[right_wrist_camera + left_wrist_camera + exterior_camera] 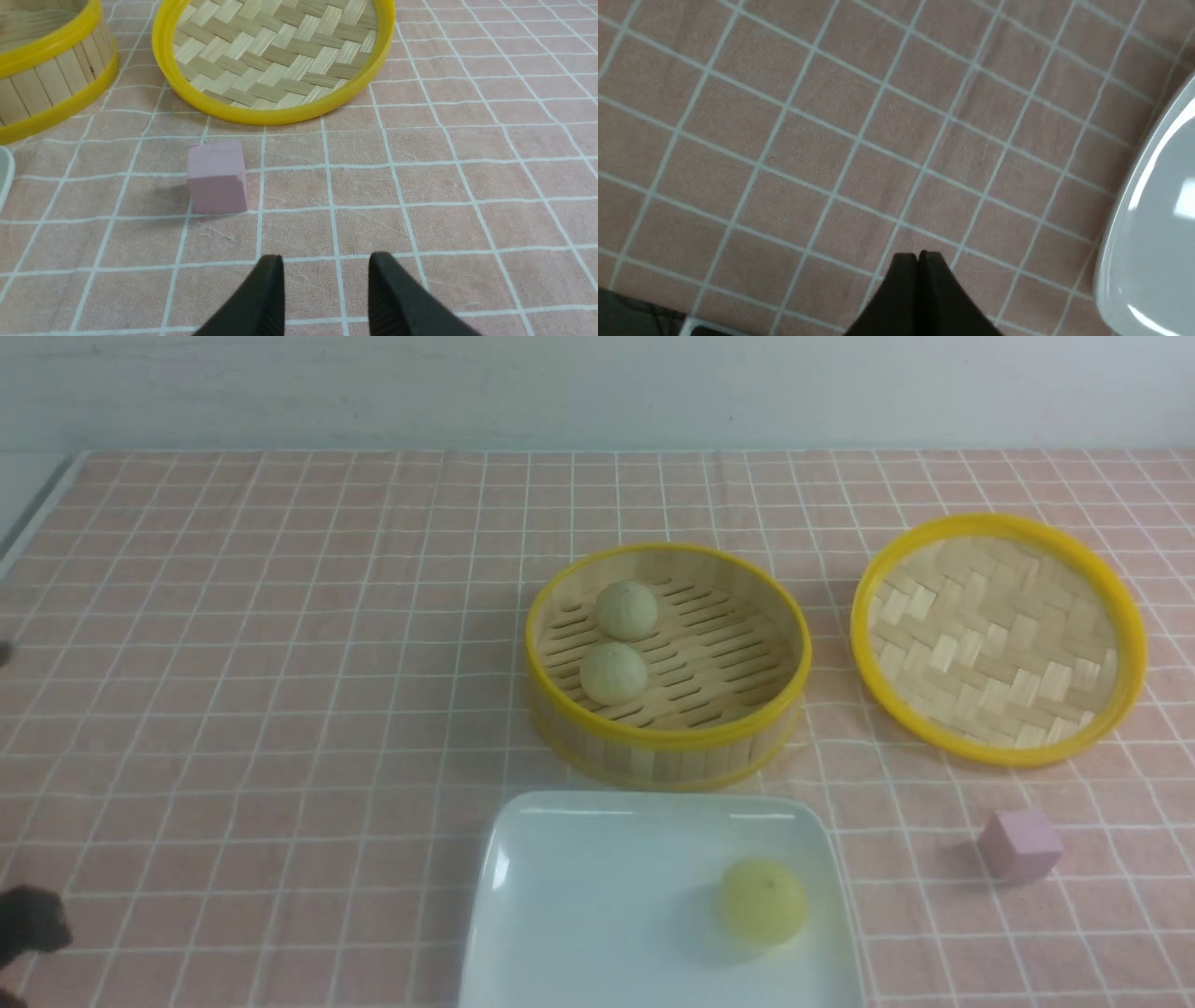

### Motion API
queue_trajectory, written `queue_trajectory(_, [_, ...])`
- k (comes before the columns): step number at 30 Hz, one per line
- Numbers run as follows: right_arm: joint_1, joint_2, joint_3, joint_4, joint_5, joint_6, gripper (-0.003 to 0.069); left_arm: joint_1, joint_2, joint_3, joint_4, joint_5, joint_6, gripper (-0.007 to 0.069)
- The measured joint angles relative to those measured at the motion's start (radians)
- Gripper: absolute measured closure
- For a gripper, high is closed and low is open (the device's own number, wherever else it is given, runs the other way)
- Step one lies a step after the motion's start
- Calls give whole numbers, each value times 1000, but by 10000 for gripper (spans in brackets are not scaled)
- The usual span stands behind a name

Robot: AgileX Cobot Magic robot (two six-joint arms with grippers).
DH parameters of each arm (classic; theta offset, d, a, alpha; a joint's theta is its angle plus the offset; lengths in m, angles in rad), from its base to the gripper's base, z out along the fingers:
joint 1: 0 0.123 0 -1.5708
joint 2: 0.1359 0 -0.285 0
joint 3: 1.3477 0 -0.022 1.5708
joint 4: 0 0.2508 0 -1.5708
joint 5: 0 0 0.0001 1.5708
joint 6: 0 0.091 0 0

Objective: Put the steamed buns into the plate on the pink tablecloth.
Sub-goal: 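Reach into the bamboo steamer and grasp a bun with the left gripper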

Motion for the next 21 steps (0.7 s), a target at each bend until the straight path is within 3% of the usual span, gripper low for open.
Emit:
queue_trajectory(3, [0,0,0,0,0,1,420,0,109,-53,-136,-19,141,624])
queue_trajectory(4, [0,0,0,0,0,1,420,0,170,-83,-291,-45,272,624])
queue_trajectory(8, [0,0,0,0,0,1,420,0,290,-136,-542,-113,470,621])
queue_trajectory(10, [0,0,0,0,0,1,420,-11,352,-175,-608,-130,527,618])
queue_trajectory(17, [0,0,0,0,0,1,420,-211,552,-350,-519,-198,500,603])
queue_trajectory(21, [0,0,0,0,0,1,420,-378,743,-573,-284,-228,344,554])
